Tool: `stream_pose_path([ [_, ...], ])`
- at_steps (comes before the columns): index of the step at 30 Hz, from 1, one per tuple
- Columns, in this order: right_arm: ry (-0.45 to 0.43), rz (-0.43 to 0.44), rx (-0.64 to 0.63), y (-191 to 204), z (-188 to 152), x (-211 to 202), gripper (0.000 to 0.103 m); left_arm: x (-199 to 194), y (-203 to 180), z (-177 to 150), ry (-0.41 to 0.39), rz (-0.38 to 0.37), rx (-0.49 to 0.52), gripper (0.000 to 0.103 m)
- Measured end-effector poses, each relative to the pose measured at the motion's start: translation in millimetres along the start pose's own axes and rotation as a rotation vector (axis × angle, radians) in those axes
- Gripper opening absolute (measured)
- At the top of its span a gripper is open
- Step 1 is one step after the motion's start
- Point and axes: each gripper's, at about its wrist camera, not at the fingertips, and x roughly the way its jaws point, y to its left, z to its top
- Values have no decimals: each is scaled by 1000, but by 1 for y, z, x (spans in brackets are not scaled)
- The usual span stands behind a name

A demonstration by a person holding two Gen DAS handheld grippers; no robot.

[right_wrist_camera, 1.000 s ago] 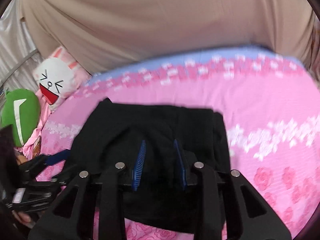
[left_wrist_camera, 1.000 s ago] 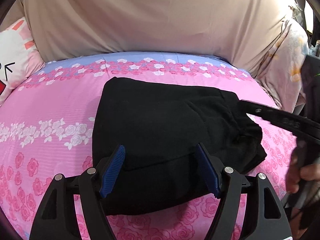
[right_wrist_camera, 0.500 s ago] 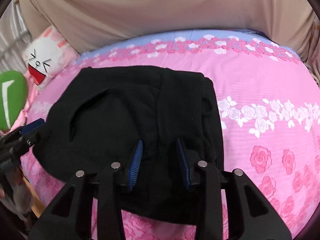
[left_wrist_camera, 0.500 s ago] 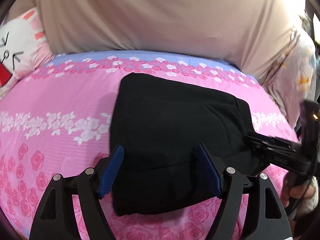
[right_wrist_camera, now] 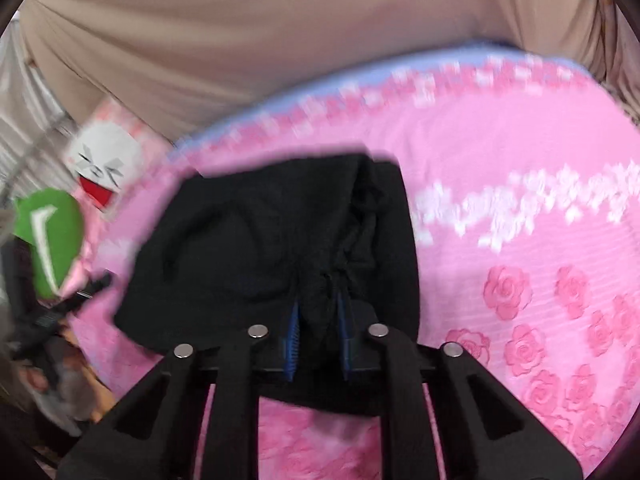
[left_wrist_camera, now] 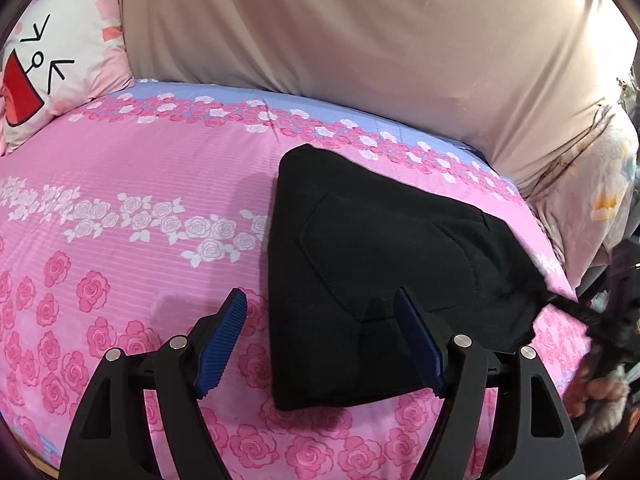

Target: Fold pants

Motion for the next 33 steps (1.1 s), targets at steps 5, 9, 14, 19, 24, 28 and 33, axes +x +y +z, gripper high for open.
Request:
stream_pose_path([
  [5,117,-120,-44,-13,-22,29,22,10,-2,-2,31,-41,-8,76],
  [9,76,-95,28,-20,-21,18,47,20,5,-4,78,-77,-64,76],
  [14,96,-122,36,-31,-13,15,75,29,28,-5,114,-160,-191,76],
  [19,178,-48,170,-46,-22,43,75,48,34,-9,156,-254,-284,80],
  [24,195,-1,225,-47,-24,44,76,68,40,-11,209,-364,-372,89],
  [28,208,50,255,-44,-26,51,80,73,31,-9,201,-363,-357,91],
  [33,162,72,243,-37,-28,45,42,67,13,-8,185,-318,-262,70],
])
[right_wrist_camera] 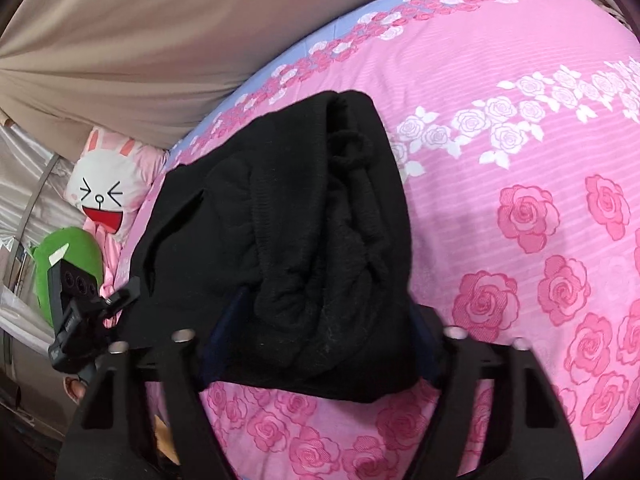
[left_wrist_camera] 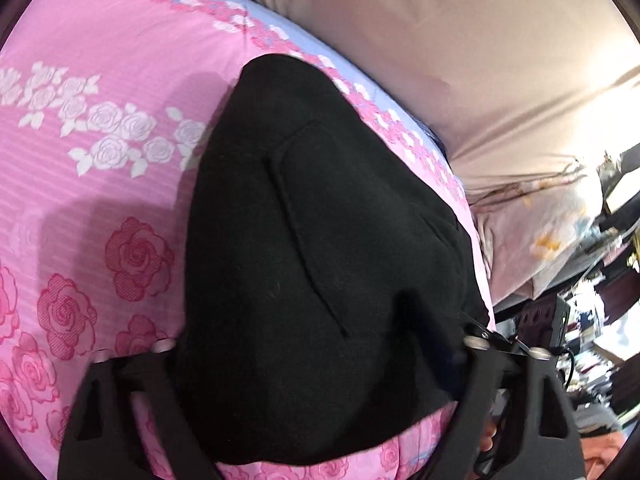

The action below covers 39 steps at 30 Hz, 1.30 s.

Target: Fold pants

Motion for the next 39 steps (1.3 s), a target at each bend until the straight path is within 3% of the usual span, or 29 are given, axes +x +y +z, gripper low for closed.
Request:
stream_pose_path([
  [2,-27,8,-16,5,-3,-13,35,-13,-5,-4,-19,-4,25,48],
  [4,-39,6,-46,12,-9,-26,34,-26,-9,-10,-23,-31,36,43],
  [15,-75,19,-188,47,-79,-130,33,-115,-70,-85,-27,-61,262,42],
  [22,-290,72,-336,102,-84,-213,33,-195,-126,-99,-211,-101,446,42],
  [30,-572,175,-501,154,-66,-283,34,-274,-180,-90,-516,-151,665,43],
  [39,-781,196,-568,185,-22,-310,35,-297,-213,-61,-733,-173,780,43],
])
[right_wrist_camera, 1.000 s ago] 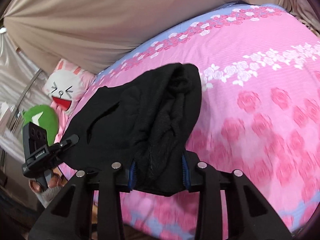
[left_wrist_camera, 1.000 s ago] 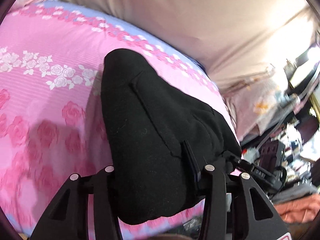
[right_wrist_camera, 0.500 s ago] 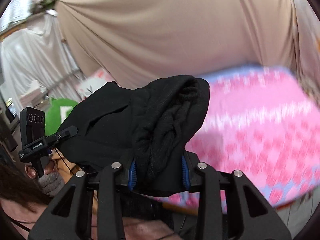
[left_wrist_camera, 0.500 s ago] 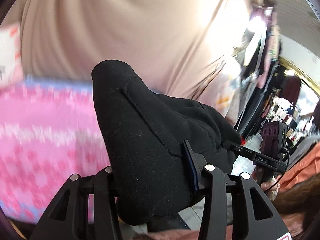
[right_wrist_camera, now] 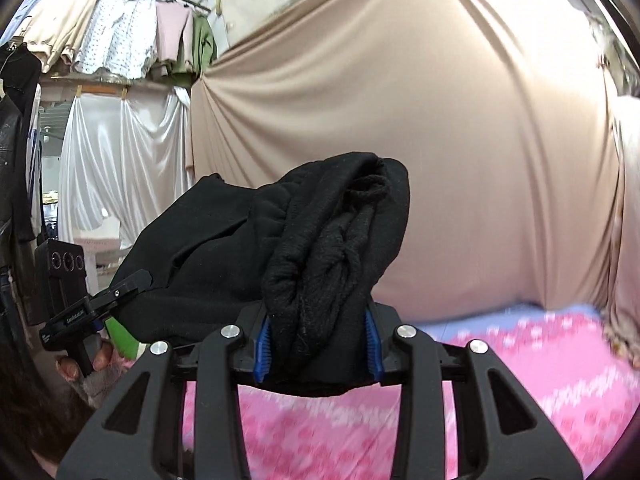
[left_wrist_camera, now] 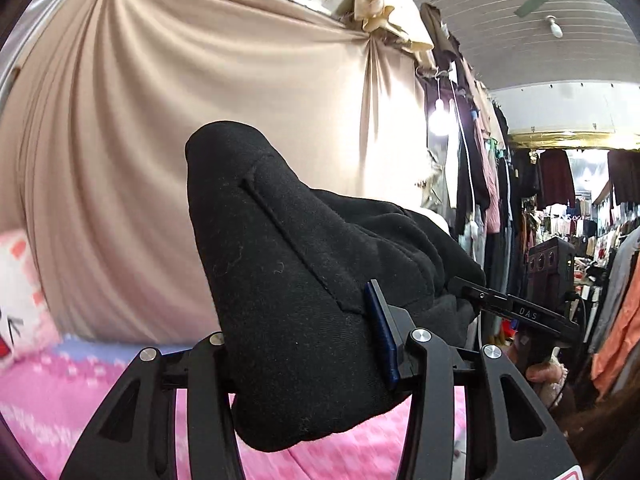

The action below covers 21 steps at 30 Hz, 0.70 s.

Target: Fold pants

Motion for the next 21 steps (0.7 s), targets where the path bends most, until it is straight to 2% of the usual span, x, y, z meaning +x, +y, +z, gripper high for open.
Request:
stream_pose_path([
  [5,-27,-21,6,-14,16,37,35,32,15,18,-26,13,24,44],
  [9,-22,-46,24,-27,21,71,35,64,31,25,-18,35,32,45],
  [14,21,-94,61,-56,17,126,36,123,70,19,41,74,6,46],
  [21,84,-152,136,-110,-7,203,36,201,115,-4,148,115,-38,47],
])
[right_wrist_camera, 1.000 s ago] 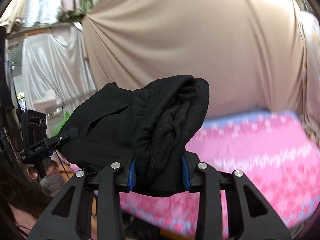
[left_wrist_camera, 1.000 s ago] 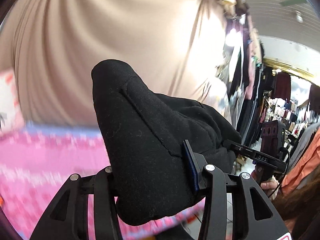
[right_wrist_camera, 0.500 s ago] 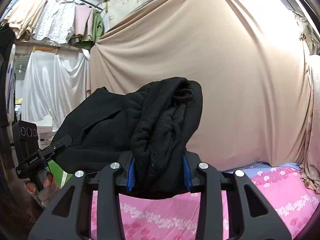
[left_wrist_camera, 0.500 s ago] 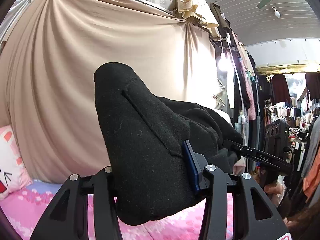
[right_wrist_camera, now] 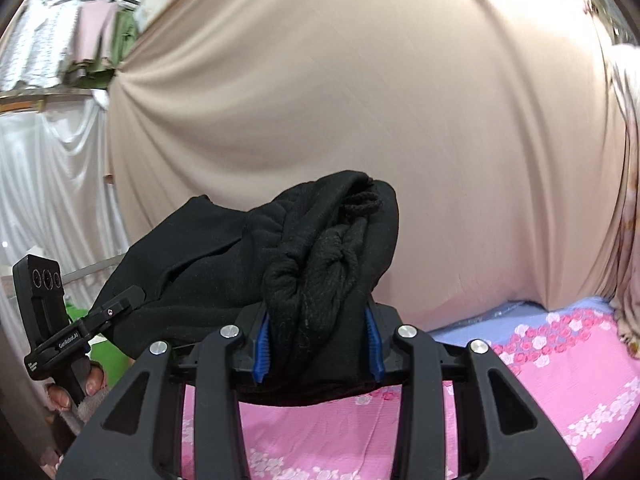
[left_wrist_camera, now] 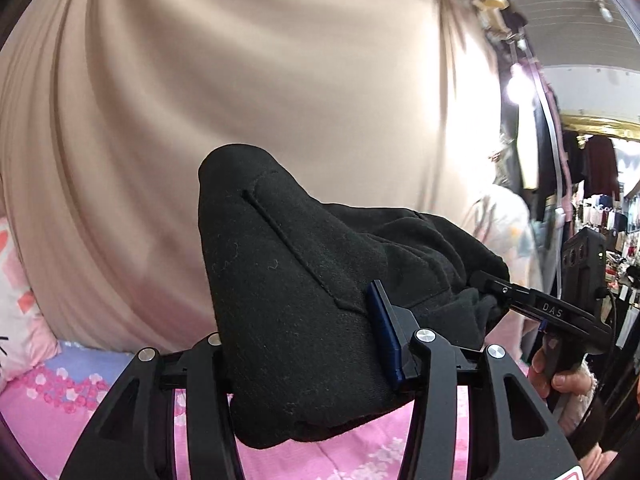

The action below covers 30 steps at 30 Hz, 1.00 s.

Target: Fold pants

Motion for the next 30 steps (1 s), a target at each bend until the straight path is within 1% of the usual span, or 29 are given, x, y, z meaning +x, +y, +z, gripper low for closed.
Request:
stream_pose_path([
  [3,27,-11,24,-12,-4,31,36,34,14,-8,39,17,-8,47],
  [6,66,-29,53,-33,-16,66,36,64,28,-20,75,23,-20,47],
  [9,104,-40,80,-51,-31,89,36,94,44,-35,123,27,-40,47],
  [15,214,-69,132,-93,-75,144,36,155,75,-75,228,50,-85,47],
  [16,243,-76,147,-102,-86,156,36,165,81,-84,251,55,-97,47],
  [20,325,-109,170,-121,-121,186,36,192,101,-122,327,79,-141,47],
  [22,374,-134,185,-131,-141,199,38,202,107,-138,361,88,-160,47],
  [23,407,-158,177,-135,-153,206,40,210,112,-151,391,98,-171,50],
  [25,465,-228,131,-142,-175,217,42,222,122,-174,458,126,-198,53],
  [27,469,-300,73,-143,-183,212,42,234,138,-205,600,194,-257,55],
  [28,459,-311,52,-140,-182,201,42,229,145,-214,619,198,-308,57],
  [29,443,-311,41,-137,-179,192,51,220,149,-216,601,186,-343,58],
  [30,415,-314,28,-133,-174,182,63,208,151,-213,575,190,-359,58],
])
